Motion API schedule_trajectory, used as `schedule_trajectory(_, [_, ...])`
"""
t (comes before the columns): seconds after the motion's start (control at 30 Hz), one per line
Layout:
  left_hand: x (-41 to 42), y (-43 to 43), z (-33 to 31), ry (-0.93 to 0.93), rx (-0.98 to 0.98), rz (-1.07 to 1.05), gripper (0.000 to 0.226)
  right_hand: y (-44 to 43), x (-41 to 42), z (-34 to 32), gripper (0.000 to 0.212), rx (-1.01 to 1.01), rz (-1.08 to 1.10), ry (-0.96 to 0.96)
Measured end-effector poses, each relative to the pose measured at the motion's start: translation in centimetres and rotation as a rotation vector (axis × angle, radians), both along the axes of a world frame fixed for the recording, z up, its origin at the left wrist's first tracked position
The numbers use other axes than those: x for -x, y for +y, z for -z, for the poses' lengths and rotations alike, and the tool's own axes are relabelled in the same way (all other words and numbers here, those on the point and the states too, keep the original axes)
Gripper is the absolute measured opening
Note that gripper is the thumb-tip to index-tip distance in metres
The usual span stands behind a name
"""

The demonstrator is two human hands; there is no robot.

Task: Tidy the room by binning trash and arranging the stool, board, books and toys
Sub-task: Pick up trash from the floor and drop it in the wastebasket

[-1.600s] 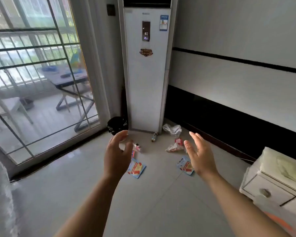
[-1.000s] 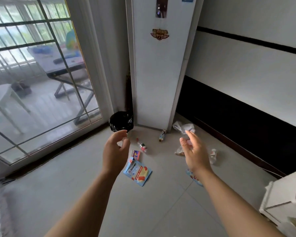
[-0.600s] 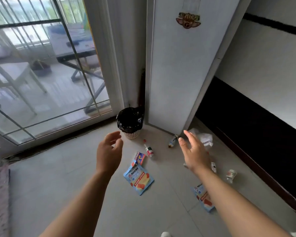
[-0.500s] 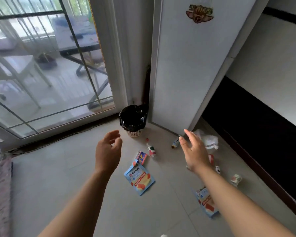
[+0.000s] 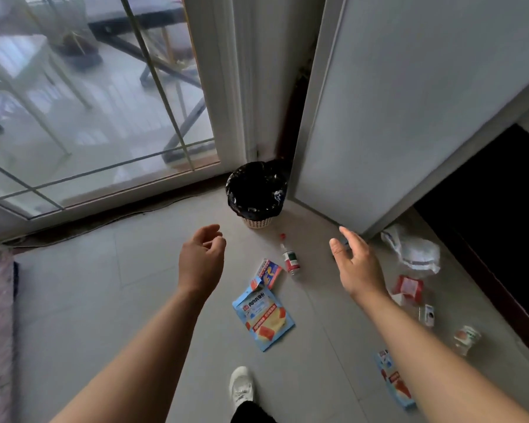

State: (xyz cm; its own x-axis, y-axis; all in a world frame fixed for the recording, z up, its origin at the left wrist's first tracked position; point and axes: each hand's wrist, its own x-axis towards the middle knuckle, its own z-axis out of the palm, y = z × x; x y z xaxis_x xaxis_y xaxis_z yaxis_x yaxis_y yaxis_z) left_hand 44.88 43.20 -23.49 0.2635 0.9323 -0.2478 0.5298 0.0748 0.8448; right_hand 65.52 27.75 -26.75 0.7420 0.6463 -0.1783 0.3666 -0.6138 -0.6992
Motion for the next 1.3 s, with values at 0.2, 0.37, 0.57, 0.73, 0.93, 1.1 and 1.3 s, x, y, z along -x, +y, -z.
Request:
schedule_trajectory(0.2, [-2.8, 3.7, 11.7, 0.053, 0.087, 0.016, 0.033, 3.5, -0.8, 12.0, 0.05, 0.088, -0.037, 0.032])
schedule_trajectory(0.37, [-3.7, 4.6, 24.6, 0.114, 0.142, -0.018, 0.033, 5.4, -1.0, 24.2, 0.055, 0.22, -0.117, 0.06])
schedule_trajectory(0.57, [-3.0, 4.2, 40.2, 0.21, 0.242, -0.005, 0.038, 6.7, -0.8, 37.4, 0.052, 0.307, -0.247, 0.028])
schedule_trajectory(0.73, [-2.6, 3.8, 51.7, 0.282, 0.285, 0.029, 0.047, 8.6, -1.4, 48.3, 0.053, 0.385, -0.379, -0.001])
schedule_trajectory(0.93, [-2.0, 3.3, 62.6, 0.37, 0.367, 0.075, 0.072, 11.7, -1.6, 58.3, 0.059, 0.414, -0.534, -0.057])
schedule_trajectory(1.1, [-1.1, 3.3, 68.4, 0.758, 0.247, 0.311, 0.097, 14.3, -1.9, 64.8, 0.079, 0.455, -0.581, -0.064])
schedule_trajectory(1.3, [-0.4, 2.7, 71.9, 0.833, 0.163, 0.355, 0.079, 15.8, -2.2, 67.9, 0.106, 0.543, -0.59, -0.059])
